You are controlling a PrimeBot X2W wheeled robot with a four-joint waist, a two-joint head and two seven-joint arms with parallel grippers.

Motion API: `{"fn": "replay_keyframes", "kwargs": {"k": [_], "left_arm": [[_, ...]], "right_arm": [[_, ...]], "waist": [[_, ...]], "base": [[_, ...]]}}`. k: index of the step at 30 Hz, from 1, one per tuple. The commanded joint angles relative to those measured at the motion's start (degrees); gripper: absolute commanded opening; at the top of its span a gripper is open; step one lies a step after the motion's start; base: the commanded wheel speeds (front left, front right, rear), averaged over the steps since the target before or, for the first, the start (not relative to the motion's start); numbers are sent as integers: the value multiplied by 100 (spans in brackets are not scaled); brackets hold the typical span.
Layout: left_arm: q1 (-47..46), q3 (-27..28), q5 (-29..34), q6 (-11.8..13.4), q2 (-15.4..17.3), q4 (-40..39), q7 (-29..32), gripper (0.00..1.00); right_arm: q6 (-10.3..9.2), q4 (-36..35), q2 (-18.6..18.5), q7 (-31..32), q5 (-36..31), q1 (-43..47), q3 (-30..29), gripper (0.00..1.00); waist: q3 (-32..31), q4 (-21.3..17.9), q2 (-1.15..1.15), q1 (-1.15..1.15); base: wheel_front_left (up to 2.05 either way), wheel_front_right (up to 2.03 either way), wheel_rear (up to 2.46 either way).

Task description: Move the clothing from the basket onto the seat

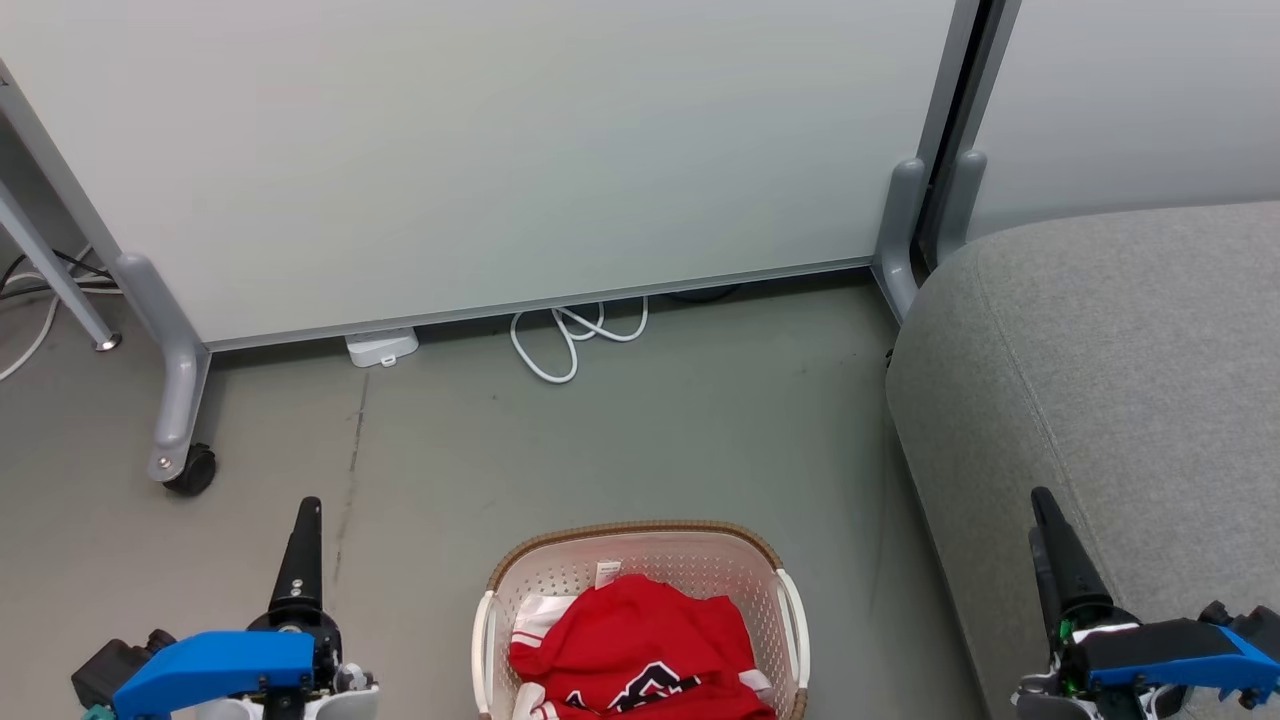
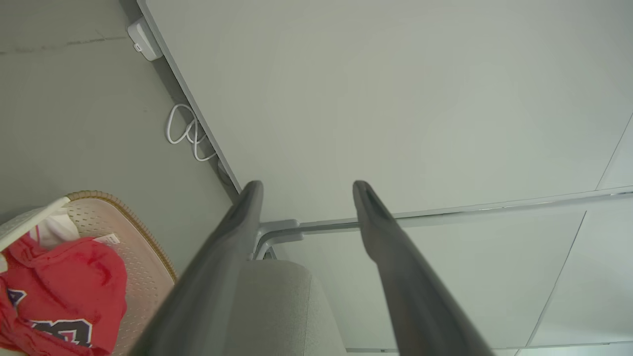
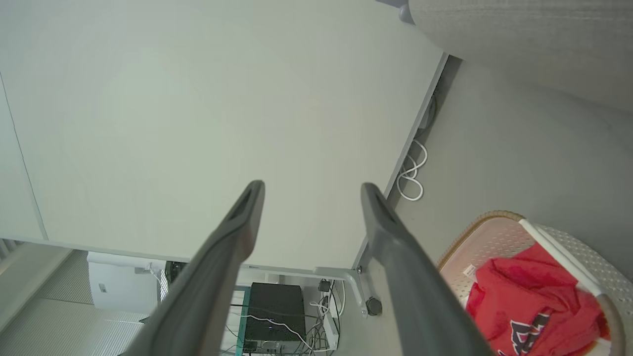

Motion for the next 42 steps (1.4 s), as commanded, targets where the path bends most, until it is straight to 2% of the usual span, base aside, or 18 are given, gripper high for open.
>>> {"fn": "replay_keyframes", "kwargs": {"k": [1, 19, 42], "left_arm": [[-170, -39, 236, 16, 47, -124, -61, 100], [-219, -386, 2574, 110, 62, -140, -465, 100], [-263, -595, 4341, 53, 71, -32, -867, 100]], "right_arm": [[5, -103, -31, -74, -295, -160, 24, 100], [8, -104, -41, -477, -2253, -191, 133, 100], [11, 94, -52, -804, -4041, -224, 189, 100]], "waist": [[0, 3, 0, 0], [11, 22, 0, 0], [7, 31, 0, 0]], "base": [[0, 0, 0], [0, 0, 0], [0, 0, 0]]}}
